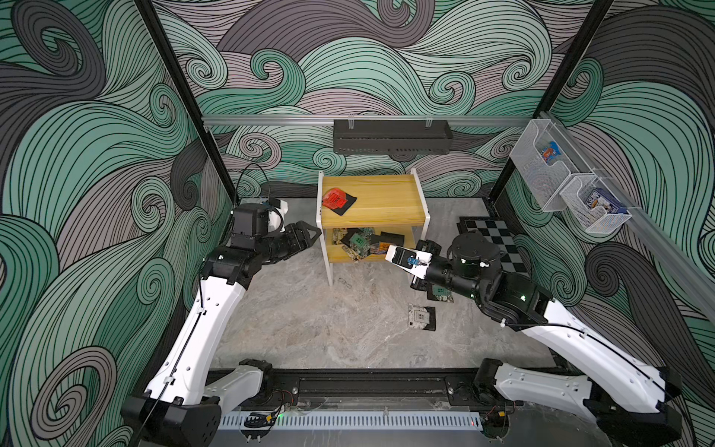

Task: Remove the tea bags from the shelf
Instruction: Place the tea bag at the center of the board.

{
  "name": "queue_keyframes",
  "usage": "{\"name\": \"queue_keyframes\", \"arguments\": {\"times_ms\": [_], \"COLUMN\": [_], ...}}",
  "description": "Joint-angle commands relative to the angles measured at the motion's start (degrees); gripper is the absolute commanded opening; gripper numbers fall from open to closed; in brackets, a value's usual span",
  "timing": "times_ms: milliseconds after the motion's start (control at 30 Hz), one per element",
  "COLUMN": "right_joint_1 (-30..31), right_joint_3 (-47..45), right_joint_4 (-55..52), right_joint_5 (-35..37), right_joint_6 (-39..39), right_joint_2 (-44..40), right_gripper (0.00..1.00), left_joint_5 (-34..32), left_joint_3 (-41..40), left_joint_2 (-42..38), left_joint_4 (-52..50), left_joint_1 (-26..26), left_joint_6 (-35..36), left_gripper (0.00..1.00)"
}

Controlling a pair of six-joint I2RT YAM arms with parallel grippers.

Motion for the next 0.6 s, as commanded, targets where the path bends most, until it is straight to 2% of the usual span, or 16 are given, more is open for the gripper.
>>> {"name": "queue_keyframes", "arguments": {"times_ms": [0,333,567], "right_joint_1": [0.83,1.19,1.31], "right_joint_3": [-3.17,-16.31,-26.02], "right_joint_4": [-0.39,-0.21,4.01], "right_joint_5": [1.75,3.61,5.65], "right_joint_6": [2.72,12.13,19.54], "right_joint_2": [-1.81,-5.74,-6.12], "right_gripper": [0.06,0.07,0.07], "left_joint_5": [-1.30,-1.93,-1.74], "left_joint_3": [-1.87,-11.91,-14.21], "left_joint_2": [-1.45,-3.59,-2.75], "left_joint_4": [-1.41,0.93,2.81], "left_joint_1": [-0.47,-1.12,-1.41], "left_joint_6": [1.32,0.17,-0.11], "left_gripper": [0.69,0.69,0.68]}}
